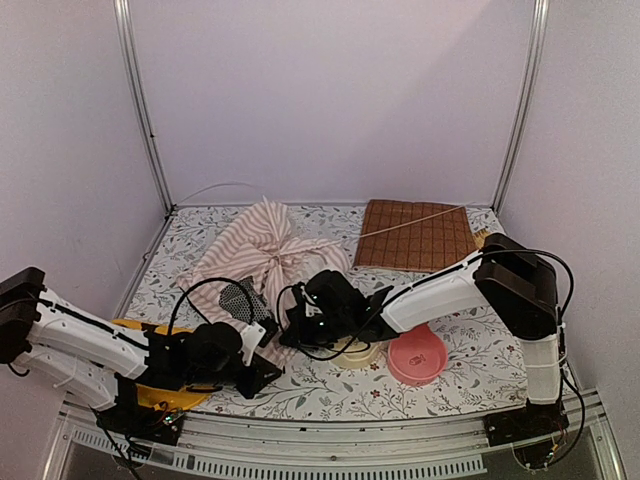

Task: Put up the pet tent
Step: Insert the tent pole into the pole socket of the pet tent.

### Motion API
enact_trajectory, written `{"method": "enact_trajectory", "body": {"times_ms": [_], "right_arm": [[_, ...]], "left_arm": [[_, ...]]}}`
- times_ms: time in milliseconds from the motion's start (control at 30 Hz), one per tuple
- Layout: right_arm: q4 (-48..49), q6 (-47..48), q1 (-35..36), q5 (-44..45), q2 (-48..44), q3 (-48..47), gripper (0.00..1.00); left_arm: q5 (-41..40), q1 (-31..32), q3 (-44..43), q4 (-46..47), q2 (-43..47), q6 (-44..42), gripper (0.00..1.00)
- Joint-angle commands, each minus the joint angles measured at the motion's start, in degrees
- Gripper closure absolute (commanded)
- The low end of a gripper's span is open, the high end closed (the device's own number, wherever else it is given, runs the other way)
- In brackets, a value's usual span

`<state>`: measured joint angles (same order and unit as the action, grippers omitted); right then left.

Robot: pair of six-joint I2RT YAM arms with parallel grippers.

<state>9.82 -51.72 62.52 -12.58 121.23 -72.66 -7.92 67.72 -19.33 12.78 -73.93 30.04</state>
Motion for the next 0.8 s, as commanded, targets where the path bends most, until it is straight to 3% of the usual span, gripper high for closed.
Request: {"method": "enact_trajectory", "body": {"times_ms": [0, 200, 767], "right_arm": [[2.0, 0.0, -0.8, 0.7, -2.2, 0.0, 1.00], [1.7, 0.1, -0.8, 0.6, -3.0, 0.1, 1.00], [0.6, -0.3, -1.7, -0.9, -7.8, 0.2, 1.00]], "left_arm": [[0.1, 0.0, -1.4, 2.0, -1.3, -1.0, 0.82], [-1.9, -0.1, -1.6, 1.9, -2.7, -0.8, 1.00], [-2.8, -0.1, 0.4, 1.7, -2.1, 1.1, 1.00]]}}
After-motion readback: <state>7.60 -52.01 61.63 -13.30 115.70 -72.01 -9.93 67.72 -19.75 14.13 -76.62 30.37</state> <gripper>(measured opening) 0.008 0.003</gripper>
